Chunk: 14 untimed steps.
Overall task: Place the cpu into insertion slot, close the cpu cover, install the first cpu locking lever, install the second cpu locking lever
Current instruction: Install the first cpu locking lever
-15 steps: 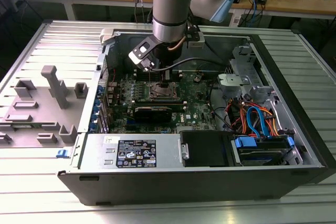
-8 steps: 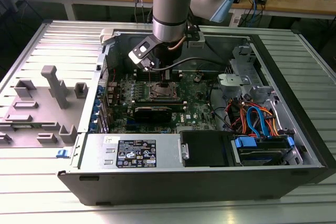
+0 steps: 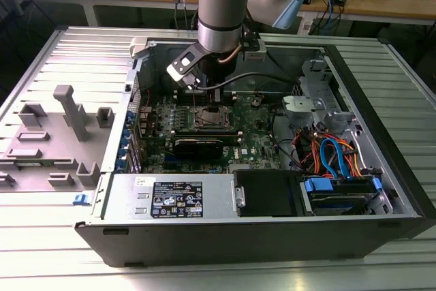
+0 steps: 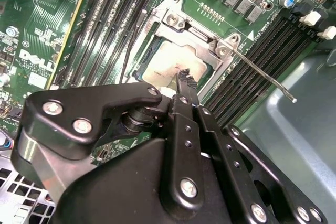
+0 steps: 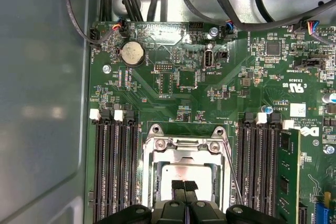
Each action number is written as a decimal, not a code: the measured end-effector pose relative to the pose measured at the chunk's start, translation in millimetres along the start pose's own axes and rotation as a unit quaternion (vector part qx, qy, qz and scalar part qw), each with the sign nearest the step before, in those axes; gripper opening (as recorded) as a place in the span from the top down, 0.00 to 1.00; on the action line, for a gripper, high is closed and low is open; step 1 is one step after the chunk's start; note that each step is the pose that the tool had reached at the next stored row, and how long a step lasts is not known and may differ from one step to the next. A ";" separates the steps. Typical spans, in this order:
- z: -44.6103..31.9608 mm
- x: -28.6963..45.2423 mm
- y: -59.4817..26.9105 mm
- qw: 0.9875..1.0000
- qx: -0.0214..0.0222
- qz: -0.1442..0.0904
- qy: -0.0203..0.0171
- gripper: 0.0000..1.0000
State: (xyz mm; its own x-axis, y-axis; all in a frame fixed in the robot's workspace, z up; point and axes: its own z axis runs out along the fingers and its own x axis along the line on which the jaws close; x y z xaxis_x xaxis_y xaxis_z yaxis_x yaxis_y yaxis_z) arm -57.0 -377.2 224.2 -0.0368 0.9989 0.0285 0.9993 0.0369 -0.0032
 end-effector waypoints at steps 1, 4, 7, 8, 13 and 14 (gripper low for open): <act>-0.2 0.0 0.0 1.000 0.000 0.000 0.000 0.89; -1.0 0.0 0.0 1.000 0.000 0.000 0.000 0.89; -1.3 0.0 0.0 1.000 0.000 0.000 0.000 0.89; -1.2 0.0 0.0 1.000 0.000 0.000 0.000 0.89; -1.4 0.0 0.0 1.000 0.000 0.000 0.000 0.89; -1.8 0.0 0.0 1.000 0.000 0.000 0.000 0.89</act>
State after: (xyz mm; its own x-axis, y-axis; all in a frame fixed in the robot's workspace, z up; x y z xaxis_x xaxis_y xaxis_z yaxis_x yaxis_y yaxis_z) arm -57.0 -377.2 226.1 -0.0368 0.9989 0.0281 0.9993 0.0369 -0.0034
